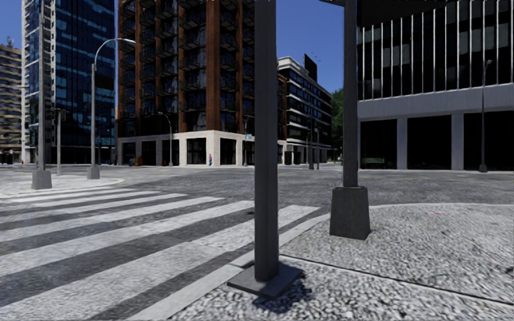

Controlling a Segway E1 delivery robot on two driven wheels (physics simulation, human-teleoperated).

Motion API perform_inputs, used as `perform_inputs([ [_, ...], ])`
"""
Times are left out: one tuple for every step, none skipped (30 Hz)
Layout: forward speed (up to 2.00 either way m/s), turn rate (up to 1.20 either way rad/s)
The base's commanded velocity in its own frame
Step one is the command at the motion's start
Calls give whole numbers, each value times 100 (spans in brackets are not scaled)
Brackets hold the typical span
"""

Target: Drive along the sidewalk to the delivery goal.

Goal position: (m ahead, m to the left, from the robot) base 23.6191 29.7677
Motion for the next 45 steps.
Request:
perform_inputs([
  [200,85],
  [200,85],
  [200,85],
  [200,85],
  [200,85],
  [200,85],
  [200,85],
  [200,85],
  [200,85],
  [200,85],
  [200,85],
  [200,85],
  [200,85],
  [200,85],
  [200,85],
  [200,85],
  [200,85],
  [200,85],
  [200,85],
  [200,85],
  [200,85],
  [200,85],
  [200,85],
  [200,85],
  [200,85],
  [200,85],
  [200,85],
  [200,85],
  [200,85],
  [200,85],
  [200,85],
  [200,85],
  [200,85],
  [200,85],
  [200,83],
  [200,77],
  [200,77],
  [200,72],
  [200,65],
  [200,62],
  [200,61],
  [200,61],
  [200,61],
  [200,54],
  [200,29],
])
